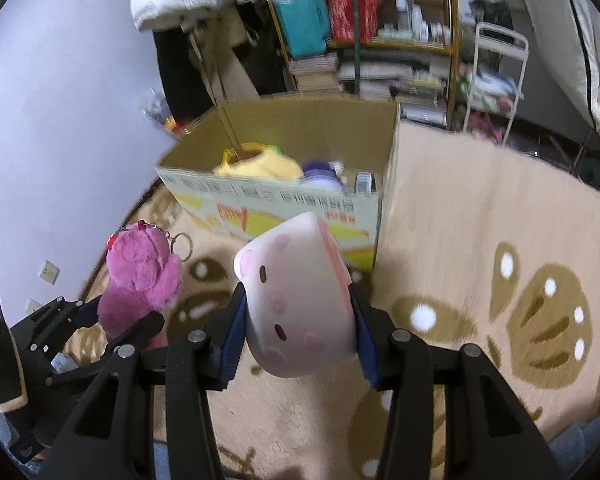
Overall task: Organize soft objects
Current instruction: 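Carry the pink bear with the left tool while the right tool carries the roll plush over the box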
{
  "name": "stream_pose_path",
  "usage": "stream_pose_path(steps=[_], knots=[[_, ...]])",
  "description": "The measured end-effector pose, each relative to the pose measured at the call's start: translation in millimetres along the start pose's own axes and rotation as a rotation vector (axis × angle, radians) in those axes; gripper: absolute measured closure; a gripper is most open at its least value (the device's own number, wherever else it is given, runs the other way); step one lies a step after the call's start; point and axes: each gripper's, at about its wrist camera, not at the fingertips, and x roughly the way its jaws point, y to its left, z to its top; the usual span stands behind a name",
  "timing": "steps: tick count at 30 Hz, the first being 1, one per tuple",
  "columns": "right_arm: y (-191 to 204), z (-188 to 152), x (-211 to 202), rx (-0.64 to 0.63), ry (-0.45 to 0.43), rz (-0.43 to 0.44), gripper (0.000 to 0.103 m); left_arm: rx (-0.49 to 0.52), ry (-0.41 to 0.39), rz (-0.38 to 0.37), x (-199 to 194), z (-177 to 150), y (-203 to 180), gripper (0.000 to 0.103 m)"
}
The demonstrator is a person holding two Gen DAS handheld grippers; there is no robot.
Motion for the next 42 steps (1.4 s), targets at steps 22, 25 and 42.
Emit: stream_pose_path(steps=[22, 25, 42], knots=[[31, 25, -46, -0.094, -0.312, -0.018, 0.052, 0.019, -0.267, 0.058, -38, 41, 8, 0.058], [30, 33, -49, -0.082, -0.326, -0.013, 0.052, 0.037, -0.291, 0.066, -44, 52, 8, 0.058], [12, 89, -56, -0.024, -0.413, -0.025, 0.052, 0.162, -0.447, 0.101, -50, 125, 5, 0.058]])
